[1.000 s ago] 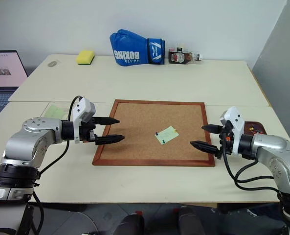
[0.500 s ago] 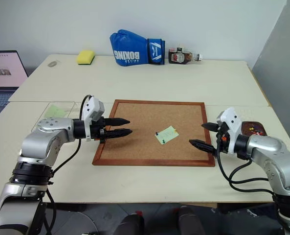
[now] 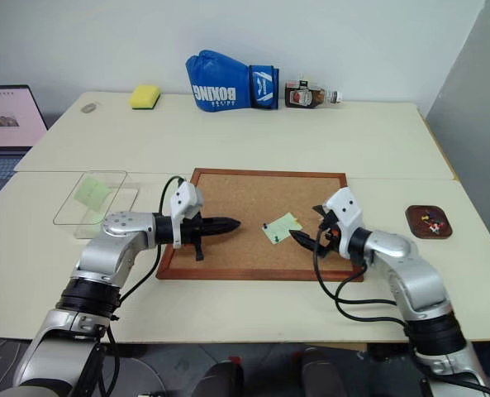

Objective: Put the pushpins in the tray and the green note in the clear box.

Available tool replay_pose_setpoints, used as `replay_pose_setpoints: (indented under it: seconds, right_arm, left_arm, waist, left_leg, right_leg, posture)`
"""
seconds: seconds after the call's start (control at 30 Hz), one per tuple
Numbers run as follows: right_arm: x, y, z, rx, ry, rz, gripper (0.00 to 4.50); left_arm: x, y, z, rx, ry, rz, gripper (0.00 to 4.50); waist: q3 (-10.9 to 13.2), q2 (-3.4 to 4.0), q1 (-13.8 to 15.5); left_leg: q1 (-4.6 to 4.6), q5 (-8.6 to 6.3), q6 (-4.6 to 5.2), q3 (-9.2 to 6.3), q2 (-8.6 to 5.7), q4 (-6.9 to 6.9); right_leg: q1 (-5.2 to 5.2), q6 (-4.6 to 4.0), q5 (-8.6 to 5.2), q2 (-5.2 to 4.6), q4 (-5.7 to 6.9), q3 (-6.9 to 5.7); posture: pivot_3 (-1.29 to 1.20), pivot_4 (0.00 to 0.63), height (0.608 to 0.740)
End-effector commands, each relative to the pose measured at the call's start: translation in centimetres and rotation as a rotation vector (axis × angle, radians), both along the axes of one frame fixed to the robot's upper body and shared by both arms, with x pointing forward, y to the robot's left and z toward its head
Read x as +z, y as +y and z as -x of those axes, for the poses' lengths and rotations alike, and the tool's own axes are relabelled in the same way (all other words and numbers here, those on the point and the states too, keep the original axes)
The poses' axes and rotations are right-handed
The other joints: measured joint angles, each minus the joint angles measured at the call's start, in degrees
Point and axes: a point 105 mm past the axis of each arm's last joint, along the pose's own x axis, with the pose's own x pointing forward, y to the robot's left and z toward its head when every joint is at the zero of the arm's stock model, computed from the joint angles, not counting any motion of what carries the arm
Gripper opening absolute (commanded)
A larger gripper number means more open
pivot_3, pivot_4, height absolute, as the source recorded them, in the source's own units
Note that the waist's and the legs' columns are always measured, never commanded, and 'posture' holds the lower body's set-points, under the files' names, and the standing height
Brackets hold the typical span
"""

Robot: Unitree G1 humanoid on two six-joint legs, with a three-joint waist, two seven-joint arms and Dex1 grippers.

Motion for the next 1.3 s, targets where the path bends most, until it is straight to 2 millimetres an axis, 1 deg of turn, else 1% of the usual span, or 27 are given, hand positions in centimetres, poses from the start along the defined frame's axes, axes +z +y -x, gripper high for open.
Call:
replay_pose_setpoints:
  seconds: [0.03, 0.17, 0.27, 0.47, 0.57, 0.67, 0.7, 0.73, 0.77, 0.8, 0.87, 0.93, 1.1, 1.13, 1.3]
  right_arm:
    - [0.6, 0.8, -0.9, -0.024, -0.062, -0.007, 4.5]
    - [-0.1, 1.0, -1.5, -0.047, -0.059, -0.008, 4.5]
    - [-0.7, 1.2, -2.0, -0.058, -0.05, -0.002, 4.5]
    - [-1.1, 1.6, -2.9, -0.065, -0.049, -0.004, 4.5]
    - [-1.8, 1.5, -3.3, -0.076, -0.04, 0.012, 4.5]
    - [-1.9, 1.5, -3.8, -0.089, -0.042, 0.004, 4.5]
    - [-1.9, 1.6, -3.9, -0.088, -0.044, 0.002, 4.14]
    - [-1.9, 1.6, -3.9, -0.085, -0.045, 0.001, 4.06]
    - [-2.0, 1.7, -4.0, -0.08, -0.045, 0.005, 3.67]
    - [-2.0, 1.8, -4.0, -0.077, -0.045, 0.008, 3.61]
    - [-2.2, 2.0, -4.2, -0.073, -0.042, 0.011, 3.23]
    - [-2.2, 2.2, -4.4, -0.076, -0.039, 0.0, 2.76]
    - [-2.4, 2.4, -4.5, -0.067, -0.032, -0.004, 1.87]
    - [-2.5, 2.5, -4.5, -0.064, -0.03, -0.005, 1.6]
    - [-2.8, 2.8, -4.5, -0.048, -0.026, 0.014, 0.58]
  left_arm:
    - [-0.7, -0.7, -0.4, 0.002, -0.03, -0.022, 0.01]
    - [-3.1, -0.8, -0.5, 0.016, -0.009, -0.092, 0.01]
    - [-4.2, -0.6, -0.5, 0.013, -0.005, -0.128, 0.01]
    - [-4.3, -0.7, -0.5, -0.006, -0.004, -0.137, 0.01]
    - [-4.1, -0.7, -0.6, -0.01, -0.008, -0.137, 0.01]
    - [-4.1, -0.5, -0.7, -0.008, -0.009, -0.146, 0.01]
    - [-4.2, -0.5, -0.7, -0.007, -0.009, -0.149, 0.0]
    - [-4.2, -0.4, -0.7, -0.007, -0.009, -0.15, 0.0]
    - [-4.2, -0.4, -0.7, -0.007, -0.009, -0.151, 0.0]
    - [-4.1, -0.3, -0.6, -0.007, -0.009, -0.152, 0.0]
    - [-4.1, -0.2, -0.6, -0.006, -0.01, -0.152, 0.0]
    - [-4.1, -0.2, -0.6, -0.003, -0.012, -0.155, 0.0]
    - [-4.2, -0.1, -0.5, 0.005, -0.012, -0.158, 0.0]
    - [-4.2, 0.0, -0.5, 0.005, -0.012, -0.158, 0.0]
    - [-4.1, 0.1, -0.5, 0.012, -0.014, -0.159, 0.0]
  waist:
    - [-0.01, 0.01, 0.01]
    - [-0.01, 0.01, 0.0]
    - [-0.04, 0.06, 0.02]
    - [-0.05, 0.07, -0.06]
    - [-0.07, 0.08, -0.09]
    - [-0.07, 0.09, -0.09]
    - [-0.07, 0.09, -0.08]
    - [-0.07, 0.09, -0.08]
    - [-0.07, 0.09, -0.08]
    - [-0.07, 0.09, -0.08]
    - [-0.07, 0.09, -0.1]
    - [-0.08, 0.1, -0.12]
    - [-0.09, 0.11, -0.16]
    - [-0.09, 0.11, -0.16]
    - [-0.09, 0.12, -0.18]
  left_leg:
    - [-0.02, 0.0, 0.0, -0.01, 0.01, 0.01]
    - [0.04, 0.0, 0.0, 0.0, -0.01, 0.02]
    - [0.09, 0.0, 0.0, 0.0, -0.01, 0.02]
    - [0.6, 0.0, 0.01, 0.0, -0.01, 0.02]
    - [0.65, 0.01, 0.02, -0.01, -0.01, 0.03]
    - [0.65, 0.01, 0.02, -0.01, 0.0, 0.03]
    - [0.65, 0.01, 0.02, -0.01, 0.0, 0.02]
    - [0.65, 0.01, 0.02, -0.01, 0.0, 0.01]
    - [0.65, 0.01, 0.02, -0.01, 0.0, 0.01]
    - [0.65, 0.01, 0.02, -0.02, 0.0, 0.01]
    - [0.65, 0.01, 0.02, -0.02, 0.0, 0.02]
    - [0.65, 0.01, 0.02, -0.02, 0.0, 0.02]
    - [0.67, 0.01, 0.02, -0.03, 0.0, 0.01]
    - [0.66, 0.01, 0.02, -0.03, 0.0, 0.01]
    - [0.67, 0.01, 0.02, -0.03, 0.0, 0.0]
  right_leg:
    - [-0.01, 0.0, 0.0, 0.0, 0.01, -0.01]
    - [0.04, 0.01, 0.01, 0.0, 0.03, 0.0]
    - [0.08, 0.0, 0.01, 0.0, 0.04, 0.0]
    - [0.5, 0.01, 0.01, 0.01, 0.06, 0.01]
    - [0.55, 0.03, 0.03, 0.02, 0.07, 0.01]
    - [0.57, 0.03, 0.03, 0.02, 0.05, 0.01]
    - [0.57, 0.03, 0.03, 0.02, 0.04, 0.01]
    - [0.57, 0.03, 0.03, 0.02, 0.04, 0.01]
    - [0.57, 0.03, 0.03, 0.02, 0.04, 0.01]
    - [0.56, 0.03, 0.03, 0.02, 0.04, 0.01]
    - [0.57, 0.03, 0.04, 0.02, 0.05, 0.01]
    - [0.57, 0.04, 0.04, 0.02, 0.05, 0.01]
    - [0.57, 0.03, 0.04, 0.04, 0.06, 0.01]
    - [0.57, 0.03, 0.04, 0.04, 0.06, 0.01]
    - [0.57, 0.03, 0.04, 0.04, 0.06, 0.01]
  posture:
    - [0.0, 0.15, 0.74]
    - [0.0, 0.15, 0.74]
    - [0.0, 0.15, 0.74]
    - [0.0, 0.15, 0.74]
    - [0.0, 0.15, 0.74]
    - [0.0, 0.15, 0.74]
    - [0.0, 0.15, 0.74]
    - [0.0, 0.15, 0.74]
    - [0.0, 0.15, 0.74]
    - [0.0, 0.15, 0.74]
    - [0.0, 0.15, 0.74]
    - [0.0, 0.15, 0.74]
    - [0.0, 0.15, 0.74]
    - [0.0, 0.15, 0.74]
    - [0.0, 0.15, 0.74]
